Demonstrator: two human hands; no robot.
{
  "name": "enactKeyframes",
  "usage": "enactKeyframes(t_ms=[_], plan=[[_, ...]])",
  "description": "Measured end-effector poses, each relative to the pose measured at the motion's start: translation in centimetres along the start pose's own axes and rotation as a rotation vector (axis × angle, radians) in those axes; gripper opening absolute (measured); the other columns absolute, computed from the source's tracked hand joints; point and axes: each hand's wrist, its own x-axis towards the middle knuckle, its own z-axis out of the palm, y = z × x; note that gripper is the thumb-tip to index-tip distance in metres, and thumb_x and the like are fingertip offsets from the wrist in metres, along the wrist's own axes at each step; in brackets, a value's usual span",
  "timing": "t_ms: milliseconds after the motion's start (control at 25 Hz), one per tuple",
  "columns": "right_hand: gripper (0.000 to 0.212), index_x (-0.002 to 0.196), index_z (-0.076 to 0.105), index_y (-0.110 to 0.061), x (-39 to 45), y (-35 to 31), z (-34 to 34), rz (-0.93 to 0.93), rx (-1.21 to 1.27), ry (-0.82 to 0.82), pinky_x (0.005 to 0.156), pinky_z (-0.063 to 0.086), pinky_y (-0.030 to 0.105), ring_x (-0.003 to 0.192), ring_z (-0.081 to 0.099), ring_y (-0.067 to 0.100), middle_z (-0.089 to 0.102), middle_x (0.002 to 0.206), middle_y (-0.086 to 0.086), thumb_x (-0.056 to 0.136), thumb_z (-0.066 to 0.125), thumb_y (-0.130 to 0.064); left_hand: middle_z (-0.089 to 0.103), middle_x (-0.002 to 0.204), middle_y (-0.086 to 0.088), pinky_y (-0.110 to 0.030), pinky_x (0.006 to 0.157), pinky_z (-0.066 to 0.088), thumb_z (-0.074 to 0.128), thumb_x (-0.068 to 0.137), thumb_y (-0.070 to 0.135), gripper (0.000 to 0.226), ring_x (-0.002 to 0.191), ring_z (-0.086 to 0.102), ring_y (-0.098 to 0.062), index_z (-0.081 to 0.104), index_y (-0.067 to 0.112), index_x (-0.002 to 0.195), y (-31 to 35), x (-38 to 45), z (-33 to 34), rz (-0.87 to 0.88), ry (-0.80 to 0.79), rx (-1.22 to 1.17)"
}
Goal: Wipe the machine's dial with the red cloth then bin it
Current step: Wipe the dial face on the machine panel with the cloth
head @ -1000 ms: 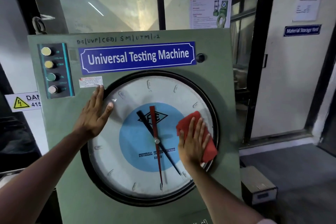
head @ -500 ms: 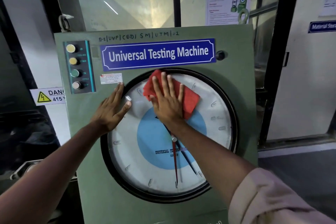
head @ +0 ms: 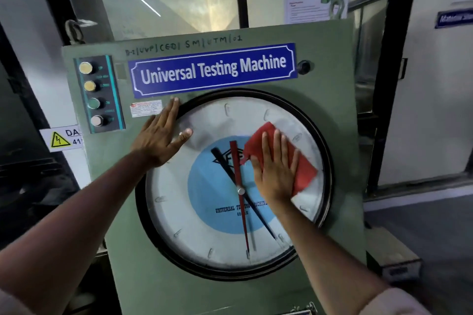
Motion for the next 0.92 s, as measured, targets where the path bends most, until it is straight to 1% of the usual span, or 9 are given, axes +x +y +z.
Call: enactKeyframes(t_ms=[120, 200, 280, 360, 440, 480, 600, 760, 920], plan=[[0.067, 0.166, 0.022, -0.024, -8.3, 2.3, 0.5, 0.190, -0.011, -0.050, 0.124, 0.025, 0.061, 0.160, 0.022, 0.027, 0.017, 0.174, 0.009, 0.107, 0.036, -0.053, -0.010, 0.175, 0.004, -0.048, 0.130, 0.012, 0.016, 0.096, 0.077, 0.088, 0.162, 0.007, -0.021, -0.014, 0.030, 0.165, 1.7, 2.7, 0.1, 0.049, 0.024, 0.024], [0.068, 0.165, 0.023, -0.022, -11.9, 3.1, 0.6, 0.225, 0.006, -0.098, 0.123, 0.026, 0.062, 0.160, 0.022, 0.028, 0.015, 0.174, 0.009, 0.106, 0.035, -0.053, -0.008, 0.175, 0.003, -0.050, 0.129, 0.013, 0.017, 0.096, 0.078, 0.090, 0.162, 0.007, -0.023, -0.011, 0.029, 0.166, 2.3, 3.7, 0.5, 0.050, 0.034, 0.033], [0.067, 0.165, 0.021, -0.023, -10.9, 3.4, 0.5, 0.209, 0.006, -0.122, 0.124, 0.024, 0.063, 0.160, 0.019, 0.028, 0.014, 0.173, 0.009, 0.106, 0.029, -0.055, -0.005, 0.176, 0.002, -0.050, 0.127, 0.013, 0.021, 0.097, 0.077, 0.090, 0.161, 0.009, -0.026, -0.008, 0.027, 0.166, 2.2, 3.7, 0.9, 0.036, 0.065, 0.046], [0.067, 0.167, 0.014, -0.025, -6.7, 2.9, 0.3, 0.198, -0.013, -0.106, 0.127, 0.017, 0.060, 0.162, 0.015, 0.027, 0.011, 0.175, 0.009, 0.108, 0.020, -0.056, -0.003, 0.176, 0.001, -0.050, 0.126, 0.013, 0.023, 0.097, 0.076, 0.091, 0.161, 0.010, -0.027, -0.007, 0.027, 0.166, 2.1, 3.6, 1.1, 0.039, 0.081, 0.055], [0.068, 0.168, 0.011, -0.027, -3.0, 2.1, 0.3, 0.252, -0.012, -0.056, 0.129, 0.008, 0.057, 0.163, 0.011, 0.024, 0.010, 0.176, 0.007, 0.108, 0.021, -0.056, -0.001, 0.176, 0.002, -0.051, 0.126, 0.014, 0.022, 0.096, 0.077, 0.091, 0.161, 0.012, -0.028, -0.008, 0.028, 0.166, 1.9, 3.7, 1.2, 0.041, 0.084, 0.054], [0.068, 0.168, 0.012, -0.027, -2.5, 1.7, 0.6, 0.310, -0.006, -0.031, 0.129, 0.008, 0.056, 0.163, 0.011, 0.023, 0.011, 0.176, 0.006, 0.108, 0.025, -0.056, -0.001, 0.176, 0.001, -0.052, 0.126, 0.015, 0.021, 0.096, 0.078, 0.091, 0.161, 0.012, -0.028, -0.009, 0.028, 0.166, 1.8, 3.7, 1.3, 0.040, 0.085, 0.059], [0.068, 0.167, 0.017, -0.025, -6.4, 0.0, 1.6, 0.485, 0.013, 0.016, 0.128, 0.016, 0.057, 0.161, 0.018, 0.024, 0.014, 0.175, 0.004, 0.107, 0.033, -0.054, 0.001, 0.176, 0.000, -0.052, 0.126, 0.015, 0.020, 0.095, 0.079, 0.092, 0.160, 0.013, -0.029, -0.009, 0.028, 0.166, 1.8, 3.7, 1.4, 0.041, 0.095, 0.064], [0.067, 0.165, 0.020, -0.021, -15.1, -2.1, 2.0, 0.519, 0.099, -0.024, 0.125, 0.021, 0.060, 0.157, 0.031, 0.031, 0.021, 0.172, 0.010, 0.105, 0.032, -0.051, 0.003, 0.176, 0.000, -0.053, 0.126, 0.014, 0.021, 0.094, 0.080, 0.093, 0.160, 0.013, -0.028, -0.007, 0.028, 0.166, 1.9, 3.7, 1.3, 0.039, 0.091, 0.055], [0.068, 0.166, 0.015, -0.022, -9.8, -1.3, 1.3, 0.562, 0.096, -0.048, 0.125, 0.020, 0.061, 0.160, 0.023, 0.030, 0.019, 0.174, 0.010, 0.106, 0.029, -0.052, 0.003, 0.176, 0.001, -0.051, 0.126, 0.014, 0.021, 0.092, 0.082, 0.095, 0.160, 0.012, -0.026, -0.007, 0.028, 0.166, 1.8, 3.5, 1.1, 0.050, 0.074, 0.037]])
